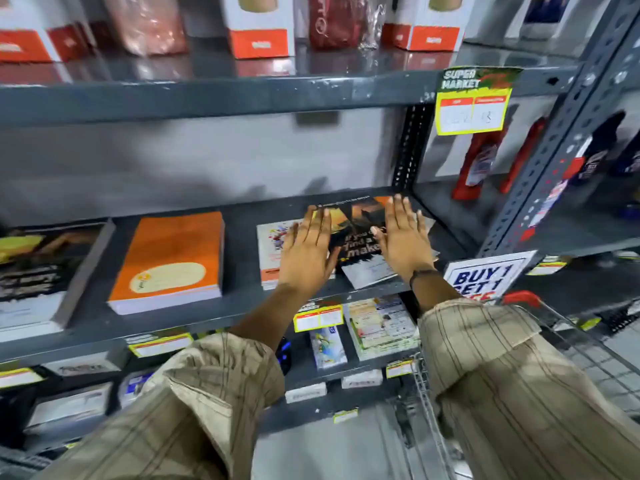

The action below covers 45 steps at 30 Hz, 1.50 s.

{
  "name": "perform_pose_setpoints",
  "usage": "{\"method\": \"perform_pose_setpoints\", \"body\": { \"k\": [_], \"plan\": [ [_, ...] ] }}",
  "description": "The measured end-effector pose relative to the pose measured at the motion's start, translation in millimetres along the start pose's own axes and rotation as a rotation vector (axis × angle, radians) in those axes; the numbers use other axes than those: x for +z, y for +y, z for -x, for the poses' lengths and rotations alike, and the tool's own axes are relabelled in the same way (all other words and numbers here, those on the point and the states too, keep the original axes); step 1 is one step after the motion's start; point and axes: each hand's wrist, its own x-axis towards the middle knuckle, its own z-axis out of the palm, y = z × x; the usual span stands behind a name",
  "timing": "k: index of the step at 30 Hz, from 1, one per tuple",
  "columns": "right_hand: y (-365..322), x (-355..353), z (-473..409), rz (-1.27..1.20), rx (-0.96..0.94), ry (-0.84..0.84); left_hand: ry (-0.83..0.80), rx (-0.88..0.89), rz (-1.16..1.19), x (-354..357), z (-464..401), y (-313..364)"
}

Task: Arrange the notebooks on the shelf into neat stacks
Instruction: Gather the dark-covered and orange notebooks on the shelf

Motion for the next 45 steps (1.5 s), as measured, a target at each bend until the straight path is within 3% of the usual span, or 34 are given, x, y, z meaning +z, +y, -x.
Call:
{"method": "perform_pose_setpoints", "body": {
  "k": [4, 8, 12, 16, 20, 22, 24, 27, 29, 35, 41, 45],
  "plan": [
    [43.7, 20.4, -9.1, 0.042, 0.162, -0.320, -0.256, -0.343, 0.198, 29.8, -15.4, 37.8],
    [66.3, 29.6, -17.7, 0.035, 0.249, -0.457, -0.365, -0.561, 0.256, 38.5, -36.1, 57.0],
    [66.1, 35.7, -24.3, 0.055, 0.270, -0.318, -0.435, -0.725, 0.409, 43.4, -46.0, 58.1],
    [63.3, 32.9, -33.4, 0.057, 0.384, -0.176, -0.326, -0.940, 0.704, 45.7, -57.6, 51.6],
    [60.2, 21.2, -43.8, -0.159, 0.516, -0.131, -0.329, -1.077, 1.137, 49.9, -69.4, 36.7],
    [52.3, 14.5, -49.0, -0.302, 0.511, -0.137, -0.261, -1.081, 1.222, 43.7, -66.3, 25.7],
    [36.0, 10.9, -53.2, -0.541, 0.497, -0.197, -0.228, -1.032, 1.103, 31.9, -57.9, 6.2],
    [-10.7, 6.8, -48.0, -1.060, 0.597, -0.422, -0.125, -0.997, 0.983, 15.0, -33.2, -42.1],
    [-44.8, 7.6, -41.2, -1.203, 0.607, -0.563, -0.055, -0.993, 1.011, 7.4, -12.3, -80.0],
    [-180.6, 23.1, -28.2, -1.324, 0.433, -0.795, 0.166, -0.969, 0.939, -38.3, 66.3, -213.9],
    [-345.1, 46.6, -20.9, -1.174, 0.150, -0.827, 0.184, -1.051, 0.613, -87.9, 144.4, -370.4],
    [-439.1, 71.1, -19.9, -1.079, -0.012, -0.784, 0.056, -1.023, 0.260, -109.5, 177.3, -439.8]
  ]
}}
